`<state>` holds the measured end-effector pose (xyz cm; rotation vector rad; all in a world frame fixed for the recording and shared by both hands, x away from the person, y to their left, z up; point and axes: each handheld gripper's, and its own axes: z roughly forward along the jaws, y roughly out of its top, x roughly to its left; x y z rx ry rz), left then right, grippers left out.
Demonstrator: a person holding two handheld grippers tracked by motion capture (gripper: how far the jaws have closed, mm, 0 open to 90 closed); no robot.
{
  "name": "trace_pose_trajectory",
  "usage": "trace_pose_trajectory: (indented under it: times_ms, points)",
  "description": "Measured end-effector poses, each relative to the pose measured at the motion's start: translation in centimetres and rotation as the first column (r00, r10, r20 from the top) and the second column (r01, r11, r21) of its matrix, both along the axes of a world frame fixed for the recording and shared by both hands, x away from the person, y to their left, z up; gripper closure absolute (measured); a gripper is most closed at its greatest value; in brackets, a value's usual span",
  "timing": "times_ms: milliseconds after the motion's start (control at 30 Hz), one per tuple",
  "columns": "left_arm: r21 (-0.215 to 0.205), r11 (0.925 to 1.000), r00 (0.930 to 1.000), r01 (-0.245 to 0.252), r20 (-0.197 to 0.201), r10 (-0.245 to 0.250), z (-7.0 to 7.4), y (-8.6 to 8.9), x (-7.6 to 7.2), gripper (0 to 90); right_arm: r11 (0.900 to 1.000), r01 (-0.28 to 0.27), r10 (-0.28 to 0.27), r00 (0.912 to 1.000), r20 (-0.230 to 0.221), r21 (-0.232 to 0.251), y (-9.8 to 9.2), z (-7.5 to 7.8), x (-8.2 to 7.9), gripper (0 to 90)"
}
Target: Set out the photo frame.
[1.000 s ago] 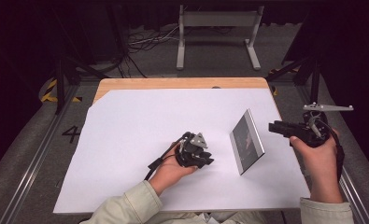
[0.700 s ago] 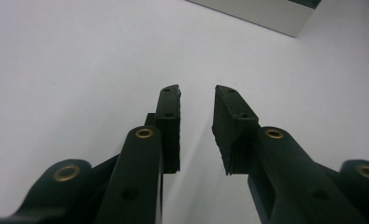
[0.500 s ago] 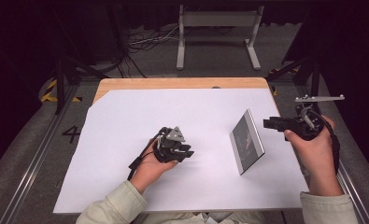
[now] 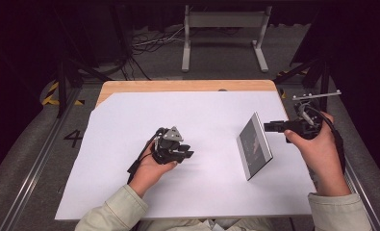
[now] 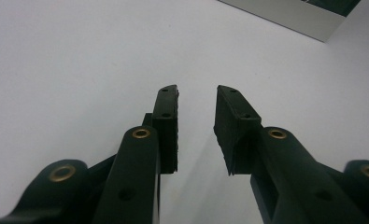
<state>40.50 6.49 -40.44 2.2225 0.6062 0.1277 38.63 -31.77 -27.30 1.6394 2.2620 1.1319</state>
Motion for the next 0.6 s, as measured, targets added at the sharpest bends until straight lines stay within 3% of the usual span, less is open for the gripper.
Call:
trace_pose_trajectory:
  times_ms: [333,600]
  points:
    - [-0.012,0.9995,0.9996,-0.029,-0.006,0.029,0.1,0.8,0.5,68.9,1.000,-0.022,0.022,0.9991,-0.036,-0.010,1.3,-1.3,0.5,63.1]
    - [-0.028,0.9980,0.9984,-0.057,-0.005,0.057,0.2,1.4,0.8,67.6,0.999,-0.009,0.006,0.9983,-0.059,-0.054,2.0,-2.3,0.8,63.1]
